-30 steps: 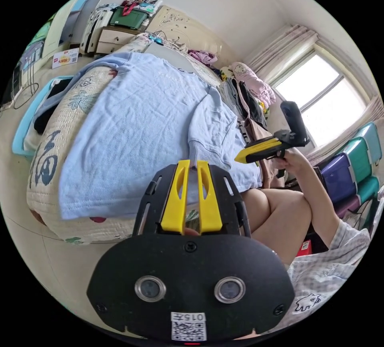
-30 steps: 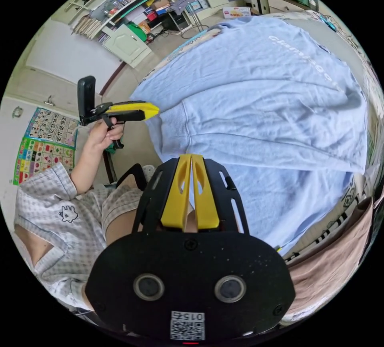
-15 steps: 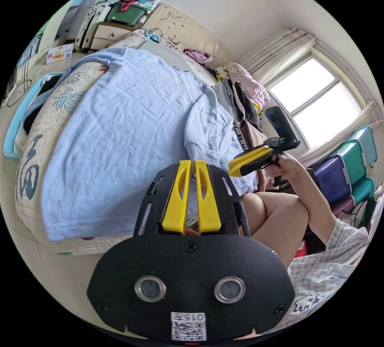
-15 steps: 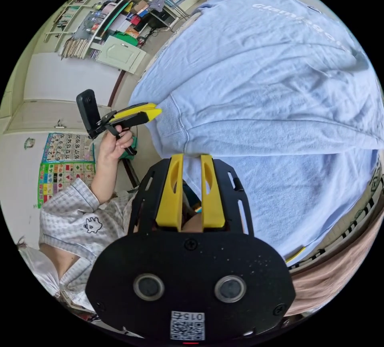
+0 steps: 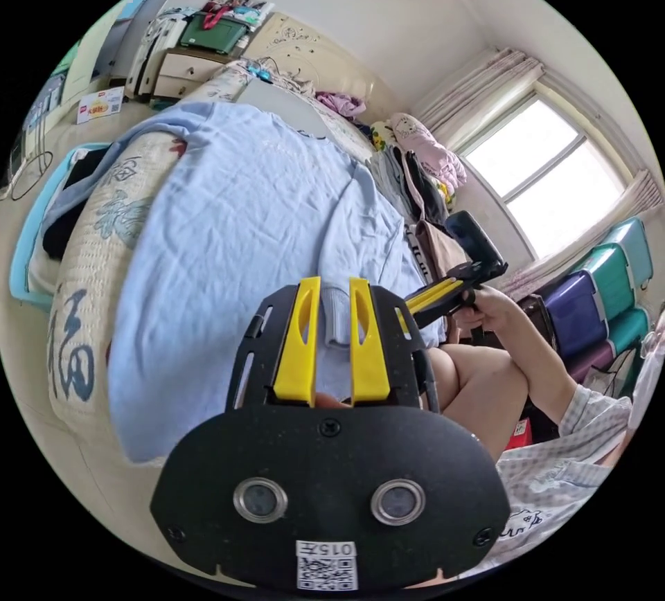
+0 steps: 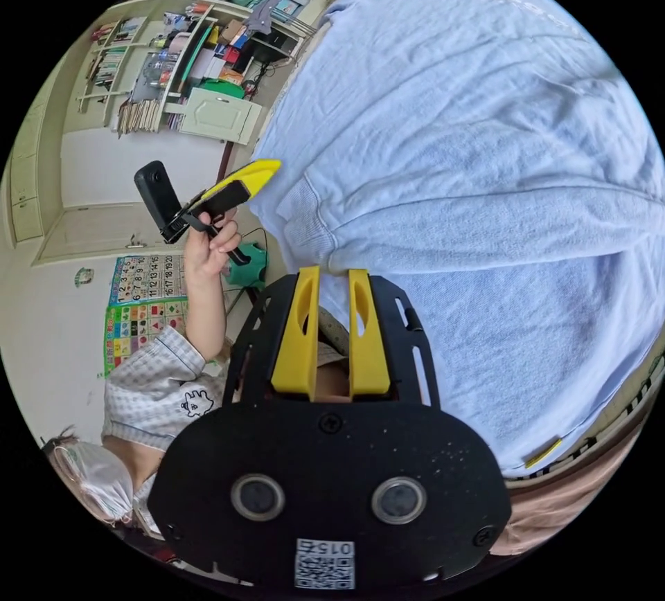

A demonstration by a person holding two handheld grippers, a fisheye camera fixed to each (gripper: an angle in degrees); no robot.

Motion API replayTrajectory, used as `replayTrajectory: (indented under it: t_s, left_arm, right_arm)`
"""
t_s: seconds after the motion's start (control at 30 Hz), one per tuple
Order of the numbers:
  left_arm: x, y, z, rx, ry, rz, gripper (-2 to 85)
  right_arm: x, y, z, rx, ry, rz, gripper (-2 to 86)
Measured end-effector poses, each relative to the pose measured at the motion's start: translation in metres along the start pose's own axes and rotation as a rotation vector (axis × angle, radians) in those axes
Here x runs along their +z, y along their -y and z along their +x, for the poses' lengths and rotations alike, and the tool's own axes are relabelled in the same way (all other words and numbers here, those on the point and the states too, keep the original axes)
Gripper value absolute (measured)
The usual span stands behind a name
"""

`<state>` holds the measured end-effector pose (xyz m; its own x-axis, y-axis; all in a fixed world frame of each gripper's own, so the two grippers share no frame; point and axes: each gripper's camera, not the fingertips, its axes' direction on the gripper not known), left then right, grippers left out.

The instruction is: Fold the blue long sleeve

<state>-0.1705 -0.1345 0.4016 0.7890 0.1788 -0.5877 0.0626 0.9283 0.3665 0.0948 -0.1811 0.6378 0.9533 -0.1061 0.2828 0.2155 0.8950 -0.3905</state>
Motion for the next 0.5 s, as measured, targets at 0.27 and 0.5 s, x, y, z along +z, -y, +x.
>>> replayTrajectory:
  t_s: [0.27, 0.5]
  left_arm:
    - [0.037, 0.014, -0.004, 0.053, 0.099, -0.089, -0.5]
    - [0.024, 0.004, -0.021, 0.11, 0.144, -0.066, -0.6]
  right_arm:
    - [-0.03, -0.001, -0.034, -0.048, -0.121, -0.008, 4.5]
    - [-0.072, -0.001, -0.039, -0.094, -0.125, -0.072, 5.0]
